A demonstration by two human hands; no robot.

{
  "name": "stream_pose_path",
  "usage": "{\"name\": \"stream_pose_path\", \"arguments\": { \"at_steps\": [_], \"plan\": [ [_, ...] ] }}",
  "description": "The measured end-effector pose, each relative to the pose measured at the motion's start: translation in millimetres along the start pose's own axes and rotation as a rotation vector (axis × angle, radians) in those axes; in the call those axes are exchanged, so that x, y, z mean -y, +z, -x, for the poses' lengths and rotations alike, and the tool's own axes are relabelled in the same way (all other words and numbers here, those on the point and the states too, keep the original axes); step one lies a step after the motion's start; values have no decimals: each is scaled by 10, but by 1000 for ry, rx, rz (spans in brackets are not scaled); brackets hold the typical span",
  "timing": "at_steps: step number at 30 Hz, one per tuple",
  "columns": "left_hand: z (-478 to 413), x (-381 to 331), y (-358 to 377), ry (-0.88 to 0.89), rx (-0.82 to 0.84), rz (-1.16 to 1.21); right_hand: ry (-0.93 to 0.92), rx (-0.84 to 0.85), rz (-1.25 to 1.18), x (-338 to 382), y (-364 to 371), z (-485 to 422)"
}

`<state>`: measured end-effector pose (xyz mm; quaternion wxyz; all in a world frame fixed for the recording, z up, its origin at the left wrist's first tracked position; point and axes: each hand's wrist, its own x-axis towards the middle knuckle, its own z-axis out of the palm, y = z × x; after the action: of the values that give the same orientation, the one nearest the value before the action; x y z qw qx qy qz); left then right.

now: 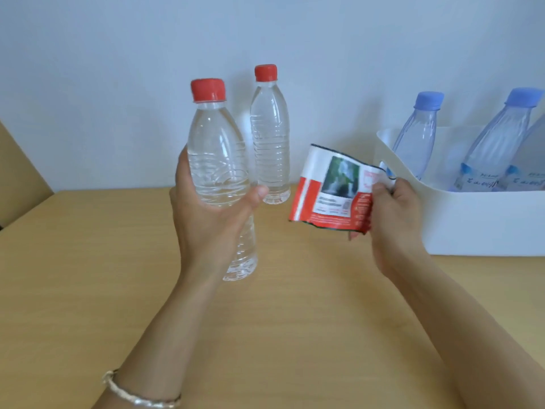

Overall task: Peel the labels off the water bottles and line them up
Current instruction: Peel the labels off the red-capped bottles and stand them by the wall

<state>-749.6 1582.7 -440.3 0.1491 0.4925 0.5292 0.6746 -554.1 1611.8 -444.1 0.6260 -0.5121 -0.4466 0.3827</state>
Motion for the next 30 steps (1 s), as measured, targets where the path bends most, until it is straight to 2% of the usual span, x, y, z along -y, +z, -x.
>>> {"name": "stream_pose_path", "arguments": {
  "at_steps": [2, 6, 11, 15, 17, 21, 30],
  "plan": [
    [-45, 15, -48, -13, -25, 20, -7, 19, 31, 12, -40, 1],
    [9, -10, -18, -16, 15, 117, -50, 159, 134, -45, 126, 119],
    [153, -37, 140, 108, 209, 100, -54, 184, 149, -73, 161, 198],
    [276, -64, 259, 95, 339, 192, -89, 228, 143, -55, 141, 250],
    [315, -67, 288, 82, 408, 232, -65, 280, 112, -43, 143, 276],
    [306, -37, 259, 47, 444, 285, 75, 449, -109, -2, 169, 360],
    [314, -36, 213, 40, 466, 320, 123, 674, -168, -165, 32, 252]
  ]
}}
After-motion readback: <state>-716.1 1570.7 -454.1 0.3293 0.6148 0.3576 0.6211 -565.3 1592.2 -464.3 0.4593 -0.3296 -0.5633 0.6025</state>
